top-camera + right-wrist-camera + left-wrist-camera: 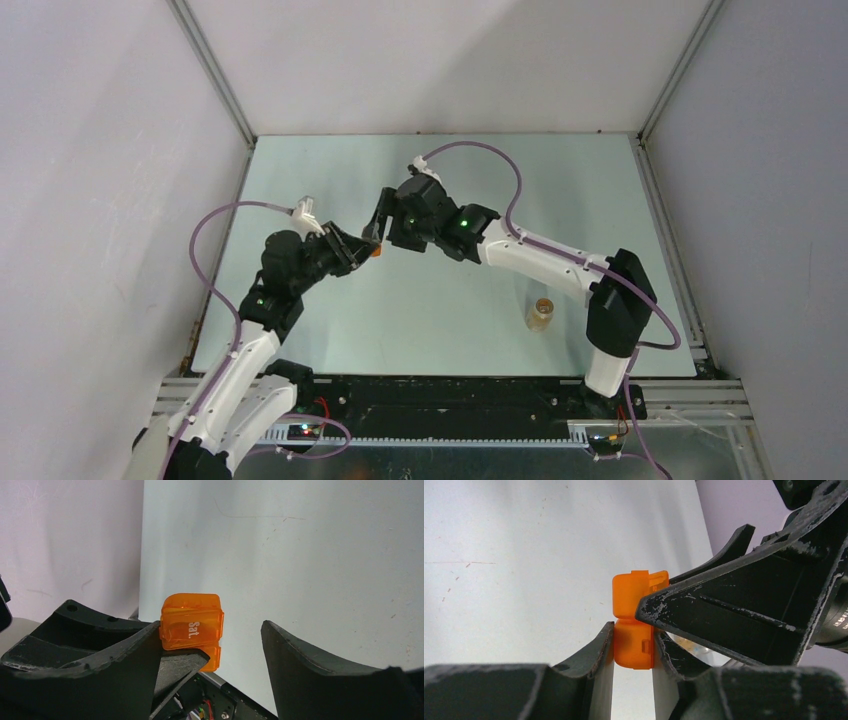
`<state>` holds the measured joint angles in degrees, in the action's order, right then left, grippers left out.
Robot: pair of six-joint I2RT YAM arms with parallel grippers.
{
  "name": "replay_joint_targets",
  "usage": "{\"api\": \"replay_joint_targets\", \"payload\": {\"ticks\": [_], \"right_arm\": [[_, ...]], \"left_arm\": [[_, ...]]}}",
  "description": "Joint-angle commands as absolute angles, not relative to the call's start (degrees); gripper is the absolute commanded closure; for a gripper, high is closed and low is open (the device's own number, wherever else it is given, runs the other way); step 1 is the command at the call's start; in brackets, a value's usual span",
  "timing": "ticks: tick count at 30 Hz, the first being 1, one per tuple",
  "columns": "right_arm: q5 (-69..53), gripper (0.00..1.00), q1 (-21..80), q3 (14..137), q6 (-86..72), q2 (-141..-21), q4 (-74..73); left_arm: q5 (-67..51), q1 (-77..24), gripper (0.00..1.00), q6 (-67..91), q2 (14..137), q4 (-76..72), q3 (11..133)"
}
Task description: Sort the pills into containers
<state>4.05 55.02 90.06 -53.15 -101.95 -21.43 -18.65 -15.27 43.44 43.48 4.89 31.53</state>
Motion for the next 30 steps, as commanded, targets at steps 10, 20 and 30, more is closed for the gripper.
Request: {"api": "replay_joint_targets", "payload": {"ticks": [10, 20, 30], "right_arm": [[-1.24, 0.44, 53.29, 85.77, -57.12, -97.59, -13.01], [2.34, 0.46, 52.35, 80.15, -56.24, -93.37, -13.70], [2.38, 0.76, 51.35, 71.68, -53.60, -87.73, -8.05]], "left_arm": [[-18.50, -15.31, 1.00, 37.65, 42.34, 5.30, 33.00], [-19.92, -15.21, 1.00, 44.10, 43.56, 1.07, 32.90], [-23.64, -15.21, 1.00, 46.53, 44.21, -2.68, 34.14]]}}
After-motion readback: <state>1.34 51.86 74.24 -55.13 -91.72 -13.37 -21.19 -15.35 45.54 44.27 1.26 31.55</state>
